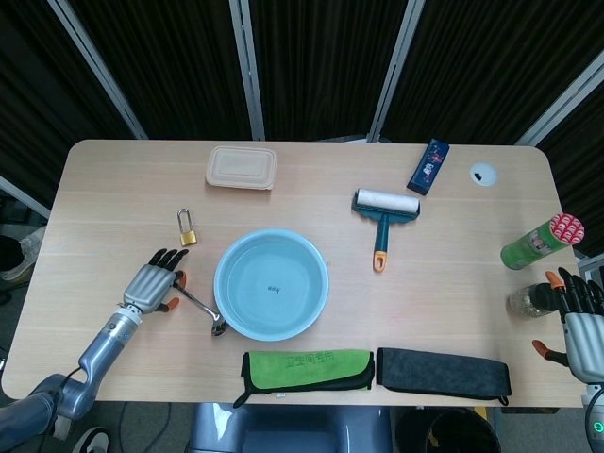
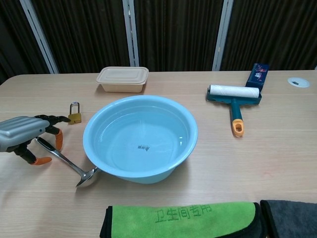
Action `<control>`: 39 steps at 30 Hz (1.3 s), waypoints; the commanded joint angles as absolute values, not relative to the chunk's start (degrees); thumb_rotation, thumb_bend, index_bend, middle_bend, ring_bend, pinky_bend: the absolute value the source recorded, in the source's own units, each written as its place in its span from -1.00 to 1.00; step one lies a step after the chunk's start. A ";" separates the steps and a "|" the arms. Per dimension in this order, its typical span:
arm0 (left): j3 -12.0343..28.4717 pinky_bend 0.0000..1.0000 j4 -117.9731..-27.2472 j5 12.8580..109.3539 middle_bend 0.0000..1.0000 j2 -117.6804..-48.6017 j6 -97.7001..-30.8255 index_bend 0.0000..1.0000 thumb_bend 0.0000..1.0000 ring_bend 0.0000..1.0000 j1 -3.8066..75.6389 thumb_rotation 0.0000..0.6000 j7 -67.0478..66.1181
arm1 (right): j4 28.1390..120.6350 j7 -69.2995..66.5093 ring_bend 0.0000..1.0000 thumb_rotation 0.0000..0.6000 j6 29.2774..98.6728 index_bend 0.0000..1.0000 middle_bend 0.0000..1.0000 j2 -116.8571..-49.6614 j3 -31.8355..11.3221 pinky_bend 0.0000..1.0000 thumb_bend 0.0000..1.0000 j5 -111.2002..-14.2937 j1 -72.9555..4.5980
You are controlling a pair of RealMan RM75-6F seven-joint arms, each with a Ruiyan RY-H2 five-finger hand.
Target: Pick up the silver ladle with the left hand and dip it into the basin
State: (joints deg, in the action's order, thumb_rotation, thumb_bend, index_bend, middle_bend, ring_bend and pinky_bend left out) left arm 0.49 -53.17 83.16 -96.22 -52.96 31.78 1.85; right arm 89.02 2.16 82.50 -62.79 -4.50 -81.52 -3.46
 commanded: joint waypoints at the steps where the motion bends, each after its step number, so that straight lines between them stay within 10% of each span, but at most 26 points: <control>1: 0.42 -1.00 -53.92 83.09 -1.00 -95.76 -53.37 -0.10 -0.36 -1.00 31.54 1.00 1.59 | 89.08 2.19 -1.00 1.00 82.55 -1.00 -1.00 -62.79 -4.44 -1.00 -1.00 -81.66 -3.45; 39: 0.28 -1.00 -47.35 83.72 -1.00 -100.46 -53.93 -0.13 -0.31 -1.00 32.13 1.00 1.23 | 88.93 2.79 -1.00 1.00 82.47 -1.00 -1.00 -62.81 -4.59 -1.00 -1.00 -81.03 -3.43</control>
State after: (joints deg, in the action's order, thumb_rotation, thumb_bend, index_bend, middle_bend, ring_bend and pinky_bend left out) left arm 0.31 -47.42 83.73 -100.38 -54.01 32.06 1.16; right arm 88.94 2.80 82.46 -62.82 -4.58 -81.04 -3.44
